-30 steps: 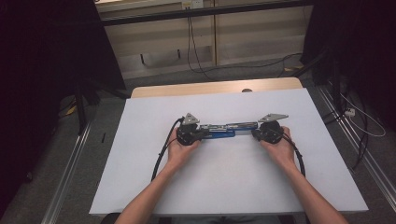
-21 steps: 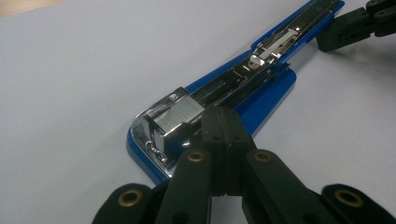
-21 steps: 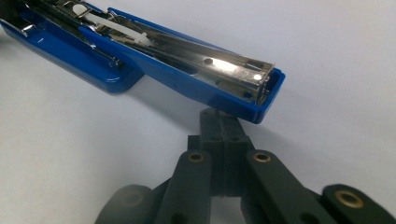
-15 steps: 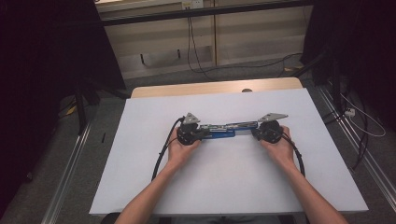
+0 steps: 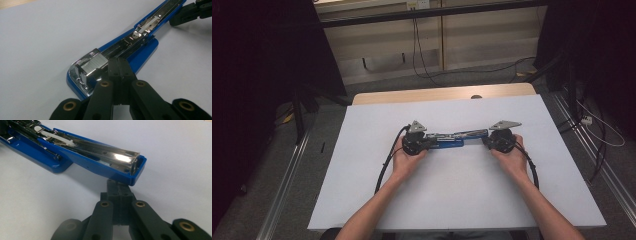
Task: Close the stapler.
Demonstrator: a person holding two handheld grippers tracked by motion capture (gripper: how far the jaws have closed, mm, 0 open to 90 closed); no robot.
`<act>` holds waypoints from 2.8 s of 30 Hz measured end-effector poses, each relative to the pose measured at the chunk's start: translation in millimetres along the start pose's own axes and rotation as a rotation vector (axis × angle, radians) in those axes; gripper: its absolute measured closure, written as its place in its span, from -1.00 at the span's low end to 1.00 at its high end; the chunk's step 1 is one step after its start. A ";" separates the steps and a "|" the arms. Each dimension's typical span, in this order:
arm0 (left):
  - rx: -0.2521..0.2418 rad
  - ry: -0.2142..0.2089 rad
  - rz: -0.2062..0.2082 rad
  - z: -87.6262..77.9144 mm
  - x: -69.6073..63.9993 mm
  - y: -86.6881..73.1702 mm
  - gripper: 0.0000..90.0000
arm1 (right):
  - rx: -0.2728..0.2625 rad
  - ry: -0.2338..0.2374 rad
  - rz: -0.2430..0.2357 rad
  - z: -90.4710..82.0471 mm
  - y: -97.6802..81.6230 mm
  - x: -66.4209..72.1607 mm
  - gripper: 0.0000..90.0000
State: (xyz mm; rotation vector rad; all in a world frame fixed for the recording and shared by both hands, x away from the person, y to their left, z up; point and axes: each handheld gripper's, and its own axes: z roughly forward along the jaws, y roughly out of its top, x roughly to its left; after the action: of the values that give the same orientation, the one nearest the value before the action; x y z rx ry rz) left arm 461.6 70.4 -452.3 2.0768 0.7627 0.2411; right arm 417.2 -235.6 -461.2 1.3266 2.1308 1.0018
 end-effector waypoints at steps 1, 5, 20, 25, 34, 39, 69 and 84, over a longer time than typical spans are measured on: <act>-0.002 0.000 0.000 0.1 0.0 -0.1 1.00 | -0.002 0.001 0.001 -0.2 0.0 -0.1 1.00; -0.007 -0.004 -0.010 0.6 0.0 -0.3 1.00 | -0.007 -0.003 -0.003 -0.4 0.4 0.5 1.00; -0.007 -0.002 -0.004 0.9 -0.7 -0.1 1.00 | -0.052 0.017 0.014 0.2 1.6 3.4 1.00; -0.007 -0.004 -0.004 1.0 -0.5 -0.1 1.00 | -0.084 0.020 0.020 0.6 2.9 2.6 1.00; -0.011 0.001 -0.005 1.0 -1.1 -0.5 1.00 | -0.127 0.006 0.035 -0.3 4.5 2.0 1.00; -0.007 0.002 -0.004 0.3 -0.5 -0.6 1.00 | -0.161 0.024 0.036 -2.5 5.8 3.7 1.00; -0.051 0.035 -0.026 -35.3 -4.7 -7.8 -0.07 | -0.186 0.078 0.100 -9.9 7.4 13.0 -0.21; -0.118 0.017 -0.032 -53.5 -15.5 -7.2 -0.89 | -0.306 0.037 0.074 -34.5 7.4 20.3 -0.93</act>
State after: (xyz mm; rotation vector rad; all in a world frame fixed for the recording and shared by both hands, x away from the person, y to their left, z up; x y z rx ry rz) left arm 423.0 100.5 -424.8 1.9517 0.7728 0.2795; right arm 388.9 -227.3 -433.2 1.2505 1.8709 1.3306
